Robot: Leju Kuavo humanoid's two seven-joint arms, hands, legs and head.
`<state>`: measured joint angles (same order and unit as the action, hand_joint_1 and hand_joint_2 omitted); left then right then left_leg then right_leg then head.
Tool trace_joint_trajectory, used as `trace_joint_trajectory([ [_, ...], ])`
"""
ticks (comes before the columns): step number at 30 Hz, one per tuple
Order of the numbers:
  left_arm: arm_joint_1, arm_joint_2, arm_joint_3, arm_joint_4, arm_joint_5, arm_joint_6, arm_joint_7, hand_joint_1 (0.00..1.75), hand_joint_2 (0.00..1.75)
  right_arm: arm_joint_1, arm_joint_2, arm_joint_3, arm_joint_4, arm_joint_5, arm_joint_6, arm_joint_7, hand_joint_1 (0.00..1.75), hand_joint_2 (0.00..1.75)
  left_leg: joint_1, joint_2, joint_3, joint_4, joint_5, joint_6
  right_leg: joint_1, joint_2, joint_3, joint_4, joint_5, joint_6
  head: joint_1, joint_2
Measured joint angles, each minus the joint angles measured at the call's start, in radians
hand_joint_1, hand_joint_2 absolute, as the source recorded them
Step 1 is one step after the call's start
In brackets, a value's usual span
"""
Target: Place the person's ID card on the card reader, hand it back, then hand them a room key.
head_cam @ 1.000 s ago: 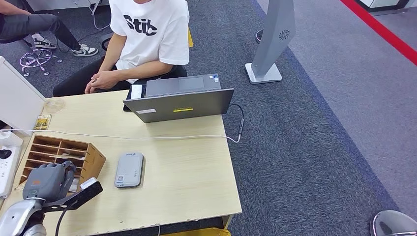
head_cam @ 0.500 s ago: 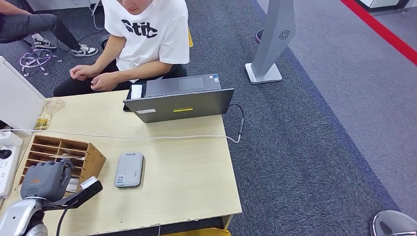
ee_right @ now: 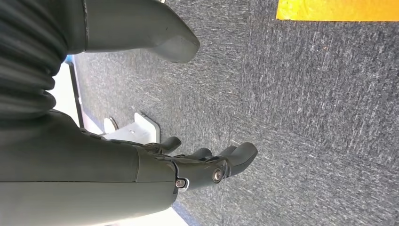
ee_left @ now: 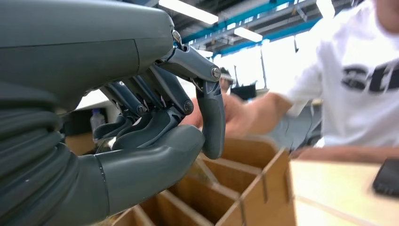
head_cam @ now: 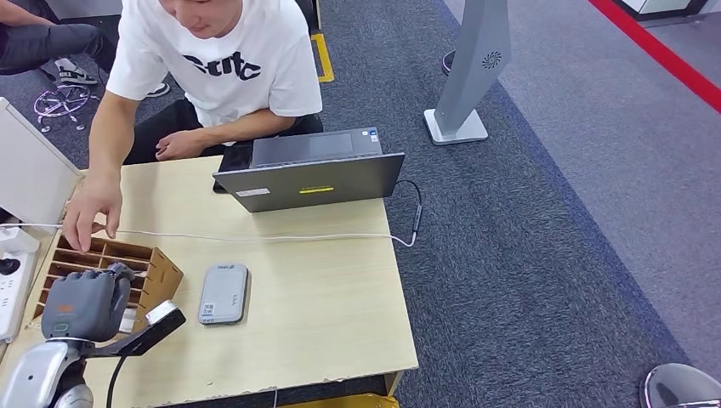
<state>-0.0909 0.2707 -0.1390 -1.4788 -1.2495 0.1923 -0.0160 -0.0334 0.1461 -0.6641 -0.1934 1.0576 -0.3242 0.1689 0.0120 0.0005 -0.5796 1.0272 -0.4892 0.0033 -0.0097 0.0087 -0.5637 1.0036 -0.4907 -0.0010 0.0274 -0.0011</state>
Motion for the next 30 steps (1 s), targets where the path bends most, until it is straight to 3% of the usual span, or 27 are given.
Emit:
trace_joint_trajectory([
  [6, 0.028, -0.017, 0.012, -0.065, -0.002, 0.059, -0.008, 1.71, 1.75, 0.0, 0.0, -0.007, 0.0, 0.003, 0.0, -0.001, 0.0, 1.75, 0.0, 0.0, 0.0, 0.0, 0.0, 0.0, 0.0, 0.0, 0.0, 0.0, 0.0, 0.0, 0.0, 0.0],
  [8, 0.037, -0.021, 0.022, -0.087, 0.001, 0.072, -0.011, 1.52, 1.75, 0.0, 0.0, -0.011, 0.0, 0.006, 0.0, 0.001, 0.0, 1.75, 0.0, 0.0, 0.0, 0.0, 0.0, 0.0, 0.0, 0.0, 0.0, 0.0, 0.0, 0.0, 0.0, 0.0],
  [12, 0.051, -0.027, 0.041, -0.112, 0.002, 0.08, -0.018, 0.12, 1.75, 0.0, 0.0, -0.019, 0.0, 0.009, -0.001, 0.001, 0.0, 1.75, 0.0, 0.0, 0.0, 0.0, 0.0, 0.0, 0.0, 0.0, 0.0, 0.0, 0.0, 0.0, 0.0, 0.0],
  [13, 0.054, -0.028, 0.046, -0.115, 0.002, 0.081, -0.017, 0.03, 1.75, 0.0, 0.0, -0.02, 0.0, 0.009, -0.001, 0.001, 0.0, 1.75, 0.0, 0.0, 0.0, 0.0, 0.0, 0.0, 0.0, 0.0, 0.0, 0.0, 0.0, 0.0, 0.0, 0.0],
  [30, 0.079, -0.055, 0.143, -0.116, -0.007, 0.084, 0.015, 0.0, 1.75, -0.001, 0.0, -0.035, 0.0, 0.013, -0.002, 0.004, 0.0, 1.75, 0.0, 0.0, 0.0, 0.0, 0.0, 0.0, 0.0, 0.0, 0.0, 0.0, 0.0, 0.0, 0.0, 0.0],
])
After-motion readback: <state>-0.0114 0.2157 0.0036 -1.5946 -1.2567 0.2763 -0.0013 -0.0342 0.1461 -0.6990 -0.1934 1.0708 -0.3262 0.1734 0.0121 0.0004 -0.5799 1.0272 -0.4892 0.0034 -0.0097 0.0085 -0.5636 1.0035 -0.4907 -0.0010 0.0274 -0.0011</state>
